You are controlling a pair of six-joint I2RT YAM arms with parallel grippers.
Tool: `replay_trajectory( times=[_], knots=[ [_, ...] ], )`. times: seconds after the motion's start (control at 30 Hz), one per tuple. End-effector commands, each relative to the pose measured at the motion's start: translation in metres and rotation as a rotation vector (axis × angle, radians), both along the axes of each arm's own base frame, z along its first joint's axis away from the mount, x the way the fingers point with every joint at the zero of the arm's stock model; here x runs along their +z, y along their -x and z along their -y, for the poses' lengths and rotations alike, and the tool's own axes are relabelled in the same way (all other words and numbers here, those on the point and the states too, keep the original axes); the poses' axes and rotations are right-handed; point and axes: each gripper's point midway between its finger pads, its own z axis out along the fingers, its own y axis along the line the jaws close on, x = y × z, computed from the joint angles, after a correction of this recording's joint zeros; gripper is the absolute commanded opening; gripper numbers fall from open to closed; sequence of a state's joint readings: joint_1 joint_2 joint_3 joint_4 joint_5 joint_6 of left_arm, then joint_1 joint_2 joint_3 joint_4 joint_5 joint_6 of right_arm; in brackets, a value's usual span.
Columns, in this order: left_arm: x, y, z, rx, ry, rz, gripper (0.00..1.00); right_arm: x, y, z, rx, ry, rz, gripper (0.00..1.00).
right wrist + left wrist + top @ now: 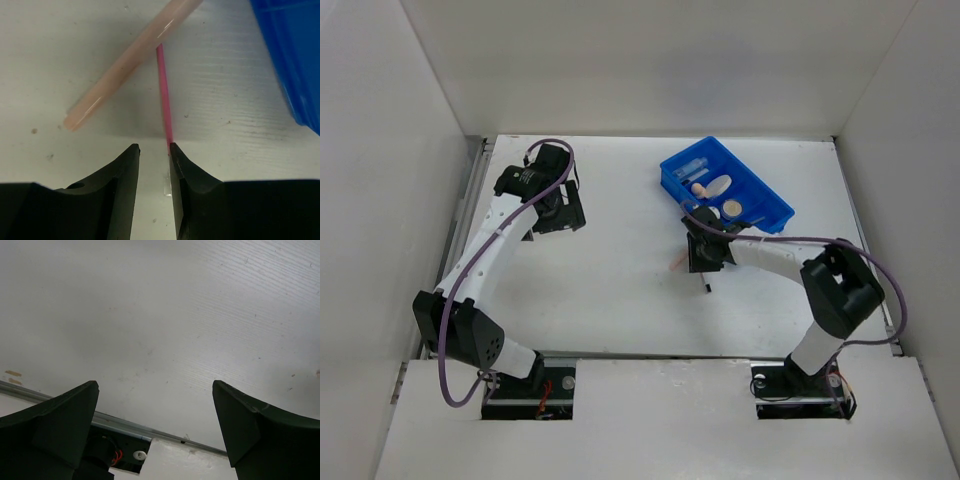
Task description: Organize the makeup
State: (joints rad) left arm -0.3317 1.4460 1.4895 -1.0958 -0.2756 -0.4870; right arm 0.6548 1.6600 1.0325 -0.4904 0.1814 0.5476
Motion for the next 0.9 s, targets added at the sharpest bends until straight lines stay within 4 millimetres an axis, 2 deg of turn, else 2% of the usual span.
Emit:
replay_trajectory(
  times=[0.0,0.17,0.27,0.37,0.43,0.5,0.53,0.6,0.7,0.77,0.83,0.87],
  knots=[
    [0.01,-0.004,0.001,-0.001,0.011,0.021,0.96,-0.012,-0.008,-0.007,0.032,0.01,0.014,0.36],
    [0.013,-0.003,0.0,-0.001,0.014,0.03,0.96,-0.026,-0.007,0.003,0.0,0.065,0.003,0.33],
    [0.016,-0.004,-0.001,0.003,0.009,0.041,0.96,-0.035,-0.005,0.002,-0.004,0.06,-0.012,0.32],
    [0.016,-0.004,-0.001,0.003,0.009,0.041,0.96,-0.039,-0.003,0.001,0.001,0.058,-0.025,0.23],
    [0.013,-0.005,0.0,0.003,0.006,0.032,0.96,-0.039,-0.001,0.001,0.005,0.057,-0.038,0.14],
    [0.016,-0.007,0.0,0.003,0.009,0.041,0.96,-0.033,-0.002,0.0,0.005,0.05,-0.029,0.07],
    [0.016,-0.007,0.0,0.003,0.009,0.041,0.96,-0.023,-0.004,-0.002,0.004,0.039,-0.015,0.02],
    [0.014,-0.008,0.0,0.003,0.006,0.032,0.96,-0.011,0.002,-0.005,0.015,0.055,-0.009,0.0],
    [0.016,-0.009,0.001,0.003,0.009,0.041,0.96,0.028,0.001,-0.015,0.035,0.039,0.047,0.0],
    [0.016,-0.009,0.001,0.003,0.009,0.041,0.96,0.065,-0.005,-0.022,0.036,-0.006,0.114,0.0],
    [0.016,-0.009,0.001,0.003,0.009,0.041,0.96,0.087,-0.011,-0.015,-0.014,0.002,0.165,0.0],
    [0.016,-0.009,0.001,0.003,0.009,0.041,0.96,0.104,-0.016,-0.017,-0.031,-0.021,0.201,0.0]
  ],
)
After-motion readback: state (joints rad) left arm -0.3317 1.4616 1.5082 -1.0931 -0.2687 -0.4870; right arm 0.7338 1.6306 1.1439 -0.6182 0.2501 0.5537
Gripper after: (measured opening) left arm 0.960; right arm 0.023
